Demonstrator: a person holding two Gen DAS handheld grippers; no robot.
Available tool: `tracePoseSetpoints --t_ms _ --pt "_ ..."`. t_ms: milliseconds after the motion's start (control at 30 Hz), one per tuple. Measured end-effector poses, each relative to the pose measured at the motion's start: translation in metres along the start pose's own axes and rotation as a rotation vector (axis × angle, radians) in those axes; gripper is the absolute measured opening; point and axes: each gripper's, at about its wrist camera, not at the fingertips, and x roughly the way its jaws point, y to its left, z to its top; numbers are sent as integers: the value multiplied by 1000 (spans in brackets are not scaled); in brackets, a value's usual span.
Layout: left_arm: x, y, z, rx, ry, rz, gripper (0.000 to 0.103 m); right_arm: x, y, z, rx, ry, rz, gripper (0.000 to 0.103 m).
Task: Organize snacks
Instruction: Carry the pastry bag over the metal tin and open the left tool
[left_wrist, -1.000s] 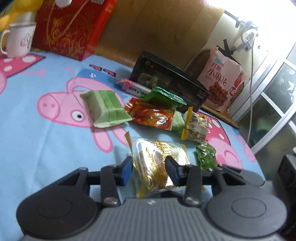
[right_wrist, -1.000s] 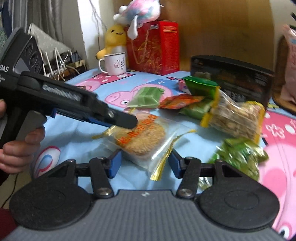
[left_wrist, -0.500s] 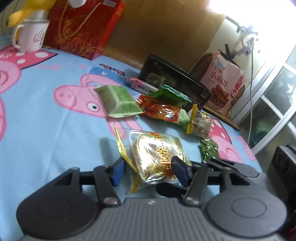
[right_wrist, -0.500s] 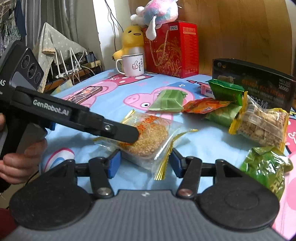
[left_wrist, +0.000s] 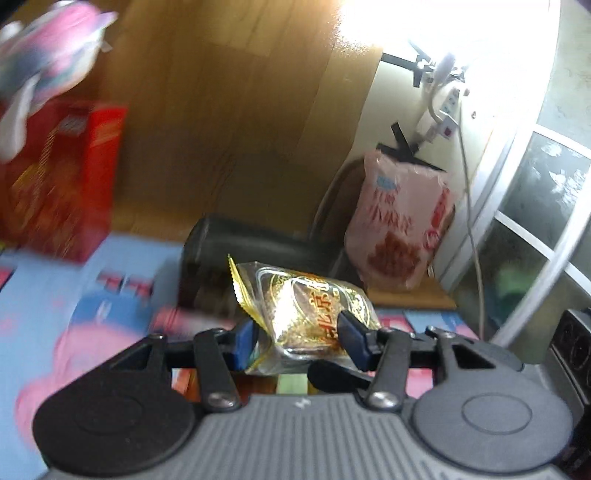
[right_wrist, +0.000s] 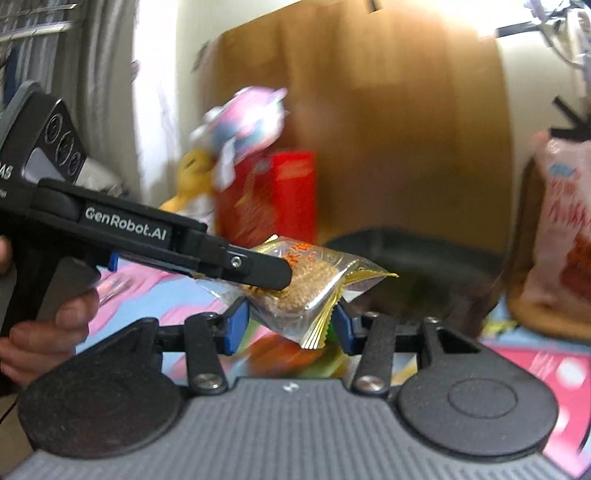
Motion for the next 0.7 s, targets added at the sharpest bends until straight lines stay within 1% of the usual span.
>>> tracePoseSetpoints --t_ms 100,167,267,367,433,533,567,600,667,700 --pt "45 -3 27 1 12 5 48 25 -34 17 58 23 -42 52" --pt "71 -1 38 -12 26 8 48 38 -50 22 63 38 -78 52" --pt "102 1 44 -32 48 27 48 57 -67 21 81 65 -114 52" --pt "122 4 41 -46 66 50 48 68 -78 14 96 91 -137 53" --pt "131 7 38 -59 77 65 48 72 -84 10 118 85 -149 54" --pt "130 6 35 -44 55 80 53 72 -84 8 87 55 -177 62" --pt "127 6 34 -46 52 81 53 64 -86 5 85 42 -182 65" --pt "124 5 35 -47 47 75 54 61 -85 4 88 27 -184 66" --pt "110 2 34 -40 24 62 56 51 -82 2 98 -9 -192 72" --pt "102 1 33 -37 9 60 56 44 -80 1 105 -27 -195 72"
